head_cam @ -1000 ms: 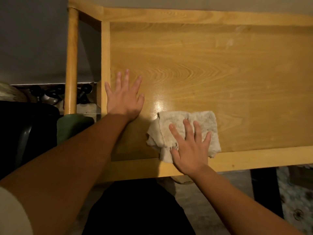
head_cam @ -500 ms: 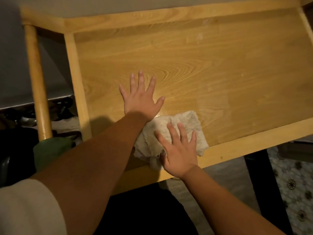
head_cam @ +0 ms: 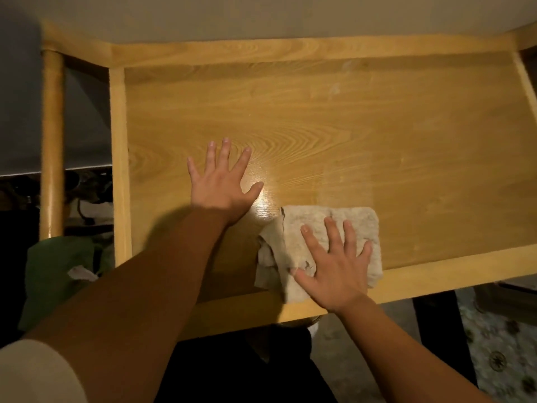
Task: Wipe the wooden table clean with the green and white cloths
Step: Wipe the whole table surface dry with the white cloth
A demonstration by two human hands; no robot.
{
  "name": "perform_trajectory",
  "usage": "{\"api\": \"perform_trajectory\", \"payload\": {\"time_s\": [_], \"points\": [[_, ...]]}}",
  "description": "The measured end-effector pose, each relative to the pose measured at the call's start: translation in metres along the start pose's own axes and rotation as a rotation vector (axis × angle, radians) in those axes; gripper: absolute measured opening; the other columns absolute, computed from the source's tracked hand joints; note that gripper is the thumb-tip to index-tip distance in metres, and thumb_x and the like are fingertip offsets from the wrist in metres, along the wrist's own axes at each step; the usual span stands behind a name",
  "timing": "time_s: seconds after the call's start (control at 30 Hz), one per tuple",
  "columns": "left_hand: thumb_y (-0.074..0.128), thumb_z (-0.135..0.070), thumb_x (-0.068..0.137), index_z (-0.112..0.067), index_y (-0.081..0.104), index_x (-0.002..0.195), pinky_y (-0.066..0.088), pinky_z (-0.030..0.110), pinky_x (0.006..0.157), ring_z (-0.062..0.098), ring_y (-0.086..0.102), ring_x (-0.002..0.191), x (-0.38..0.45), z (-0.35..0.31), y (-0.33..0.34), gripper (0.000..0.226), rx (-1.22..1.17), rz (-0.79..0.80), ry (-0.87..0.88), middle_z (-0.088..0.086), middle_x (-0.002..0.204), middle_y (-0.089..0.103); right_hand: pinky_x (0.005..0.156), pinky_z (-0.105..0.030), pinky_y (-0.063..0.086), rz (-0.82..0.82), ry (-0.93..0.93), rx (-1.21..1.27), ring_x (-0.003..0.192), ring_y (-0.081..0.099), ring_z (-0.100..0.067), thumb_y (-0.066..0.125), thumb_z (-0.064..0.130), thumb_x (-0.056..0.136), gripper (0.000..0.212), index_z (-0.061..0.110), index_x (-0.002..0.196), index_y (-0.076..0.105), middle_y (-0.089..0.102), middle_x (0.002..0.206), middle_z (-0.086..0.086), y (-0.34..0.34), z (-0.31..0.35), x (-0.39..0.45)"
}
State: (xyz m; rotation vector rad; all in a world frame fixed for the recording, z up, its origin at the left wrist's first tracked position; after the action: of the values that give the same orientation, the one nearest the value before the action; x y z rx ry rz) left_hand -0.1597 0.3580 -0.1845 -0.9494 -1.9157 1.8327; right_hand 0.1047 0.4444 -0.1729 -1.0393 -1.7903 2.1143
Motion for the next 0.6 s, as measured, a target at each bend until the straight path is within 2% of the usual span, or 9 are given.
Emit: {"api": "perform_trajectory", "payload": {"time_s": [0.13,0.23,0.33,0.43,0.53,0.6], "points": [[0.012,-0.078,0.087,-0.044,0.007,0.157,0.002,0.077,0.108,0.037,-0.003,0.154,-0.005,-0.013,-0.001,0.078,-0.015,0.016,-0.133,0.003,0.17,-0.001,0.104,-0.074,-0.006,0.037,-0.055,0.028,0.148,-0.019,-0.036,0.01,0.092,0.076,0.083,0.056,0.148,-0.013,-0.005,0.167,-0.003,0.001,0.0,0.005],[0.007,-0.079,0.088,-0.042,0.003,0.157,0.002,0.077,0.108,0.04,-0.003,0.153,-0.005,-0.021,0.004,0.078,0.002,-0.011,-0.18,0.005,0.17,0.0,0.104,-0.073,-0.011,0.031,-0.088,0.076,0.146,-0.024,-0.032,0.011,0.097,0.072,0.086,0.059,0.146,-0.014,-0.014,0.165,0.001,-0.002,-0.002,0.012],[0.005,-0.081,0.086,-0.044,-0.002,0.156,0.001,0.076,0.109,0.038,-0.005,0.153,-0.003,-0.016,0.007,0.079,-0.005,-0.005,-0.193,0.003,0.169,-0.004,0.104,-0.072,-0.013,0.022,-0.105,0.083,0.146,-0.025,-0.03,0.01,0.099,0.068,0.09,0.06,0.146,-0.01,-0.016,0.165,0.004,-0.015,-0.006,0.047],[0.002,-0.081,0.085,-0.046,-0.007,0.155,-0.001,0.074,0.11,0.036,-0.008,0.153,-0.005,-0.015,0.008,0.078,0.003,0.037,-0.194,0.001,0.169,-0.011,0.105,-0.073,-0.009,-0.02,-0.088,0.074,0.148,-0.02,-0.034,0.017,0.096,0.071,0.089,0.057,0.148,-0.004,-0.01,0.166,0.003,-0.036,-0.006,0.095],[0.012,-0.07,0.092,-0.044,0.001,0.157,0.002,0.074,0.111,0.039,0.0,0.153,-0.005,-0.018,0.002,0.071,-0.024,0.012,-0.173,0.004,0.169,-0.004,0.105,-0.074,-0.007,-0.04,-0.091,0.07,0.149,-0.018,-0.034,0.015,0.096,0.071,0.09,0.054,0.149,-0.004,-0.008,0.166,0.001,-0.054,-0.002,0.147],[0.017,-0.061,0.092,-0.04,0.011,0.158,0.013,0.076,0.11,0.042,0.009,0.152,-0.005,-0.02,-0.003,0.069,0.005,0.003,-0.16,0.008,0.169,0.006,0.104,-0.075,-0.007,-0.059,-0.113,0.064,0.149,-0.016,-0.034,0.014,0.096,0.072,0.09,0.053,0.149,-0.004,-0.007,0.166,0.001,-0.065,0.0,0.176]]}}
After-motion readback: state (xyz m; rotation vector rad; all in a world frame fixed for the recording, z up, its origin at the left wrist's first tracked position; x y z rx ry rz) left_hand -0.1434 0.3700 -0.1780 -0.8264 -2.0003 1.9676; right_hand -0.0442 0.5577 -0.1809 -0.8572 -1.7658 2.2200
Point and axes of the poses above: each hand's wrist, its own x-axis towards the middle knuckle, its own y-axis out of the palm, z = x × y, the point moved 8 cm from there along x, towards the middle knuckle
